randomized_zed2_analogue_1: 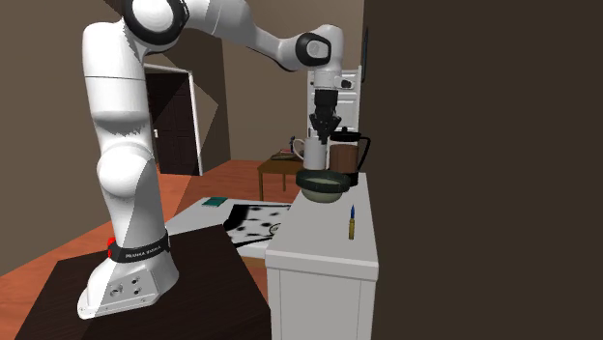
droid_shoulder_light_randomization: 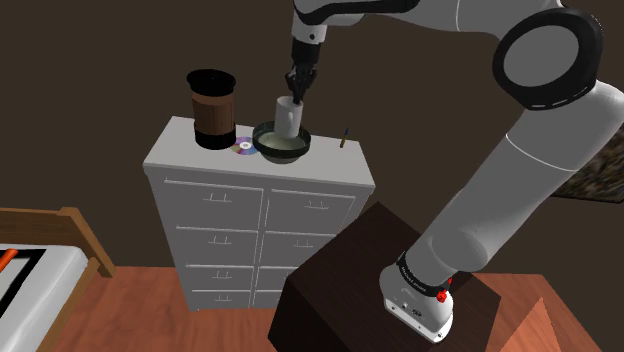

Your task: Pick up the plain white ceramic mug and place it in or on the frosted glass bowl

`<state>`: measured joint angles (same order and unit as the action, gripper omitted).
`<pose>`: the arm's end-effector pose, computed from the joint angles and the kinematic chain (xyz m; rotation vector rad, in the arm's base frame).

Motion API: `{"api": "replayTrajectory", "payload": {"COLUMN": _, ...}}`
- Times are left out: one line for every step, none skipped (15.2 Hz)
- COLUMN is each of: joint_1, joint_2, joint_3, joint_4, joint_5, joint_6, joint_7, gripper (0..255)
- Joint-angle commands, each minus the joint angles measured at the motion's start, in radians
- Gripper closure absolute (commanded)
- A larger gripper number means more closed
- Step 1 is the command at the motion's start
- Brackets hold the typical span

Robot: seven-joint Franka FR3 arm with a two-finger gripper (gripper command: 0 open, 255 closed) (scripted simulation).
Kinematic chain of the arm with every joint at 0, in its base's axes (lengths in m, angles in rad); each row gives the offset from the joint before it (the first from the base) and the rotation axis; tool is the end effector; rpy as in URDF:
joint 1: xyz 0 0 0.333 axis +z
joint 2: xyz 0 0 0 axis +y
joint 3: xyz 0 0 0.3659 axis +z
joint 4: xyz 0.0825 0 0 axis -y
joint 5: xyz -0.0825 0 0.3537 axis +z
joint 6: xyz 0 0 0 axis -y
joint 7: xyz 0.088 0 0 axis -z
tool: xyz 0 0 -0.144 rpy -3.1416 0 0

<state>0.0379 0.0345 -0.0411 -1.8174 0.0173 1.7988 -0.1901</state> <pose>0.5380 0.0007 0.5285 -3.1072 -0.2844 0.0801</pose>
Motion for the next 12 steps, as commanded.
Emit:
{"api": "replayTrajectory", "payload": {"joint_1": 0.001, "joint_2": 0.004, "joint_3": 0.001, "joint_4": -0.021, "joint_5": 0.0, "joint_6": 0.026, "joint_7": 0.001, "gripper": 255}}
{"api": "replayTrajectory", "payload": {"joint_1": 0.001, "joint_2": 0.006, "joint_3": 0.001, "joint_4": -0.033, "joint_5": 0.0, "joint_6": 0.039, "joint_7": 0.001, "gripper": 255}}
{"api": "replayTrajectory", "payload": {"joint_1": 0.001, "joint_2": 0.008, "joint_3": 0.001, "joint_4": -0.044, "joint_5": 0.001, "joint_6": 0.052, "joint_7": 0.001, "gripper": 255}}
{"api": "replayTrajectory", "payload": {"joint_1": 0.001, "joint_2": 0.01, "joint_3": 0.001, "joint_4": -0.055, "joint_5": 0.001, "joint_6": 0.065, "joint_7": 0.0, "gripper": 255}}
{"api": "replayTrajectory", "payload": {"joint_1": 0.001, "joint_2": 0.012, "joint_3": 0.001, "joint_4": -0.065, "joint_5": 0.001, "joint_6": 0.078, "joint_7": 0.0, "gripper": 255}}
{"api": "replayTrajectory", "payload": {"joint_1": 0.001, "joint_2": 0.015, "joint_3": 0.001, "joint_4": -0.076, "joint_5": 0.001, "joint_6": 0.091, "joint_7": 0.0, "gripper": 255}}
{"api": "replayTrajectory", "payload": {"joint_1": 0.001, "joint_2": 0.017, "joint_3": 0.001, "joint_4": -0.086, "joint_5": 0.001, "joint_6": 0.104, "joint_7": -0.001, "gripper": 255}}
{"api": "replayTrajectory", "payload": {"joint_1": 0.001, "joint_2": 0.02, "joint_3": 0.001, "joint_4": -0.096, "joint_5": 0.002, "joint_6": 0.117, "joint_7": -0.001, "gripper": 255}}
{"api": "replayTrajectory", "payload": {"joint_1": 0.001, "joint_2": 0.023, "joint_3": 0.001, "joint_4": -0.106, "joint_5": 0.002, "joint_6": 0.13, "joint_7": -0.001, "gripper": 255}}
{"api": "replayTrajectory", "payload": {"joint_1": 0.001, "joint_2": 0.026, "joint_3": 0.001, "joint_4": -0.114, "joint_5": 0.002, "joint_6": 0.14, "joint_7": -0.001, "gripper": 255}}
{"api": "replayTrajectory", "payload": {"joint_1": 0.001, "joint_2": 0.026, "joint_3": 0.001, "joint_4": -0.114, "joint_5": 0.002, "joint_6": 0.14, "joint_7": -0.001, "gripper": 255}}
{"api": "replayTrajectory", "payload": {"joint_1": 0.001, "joint_2": 0.026, "joint_3": 0.001, "joint_4": -0.114, "joint_5": 0.002, "joint_6": 0.14, "joint_7": -0.001, "gripper": 255}}
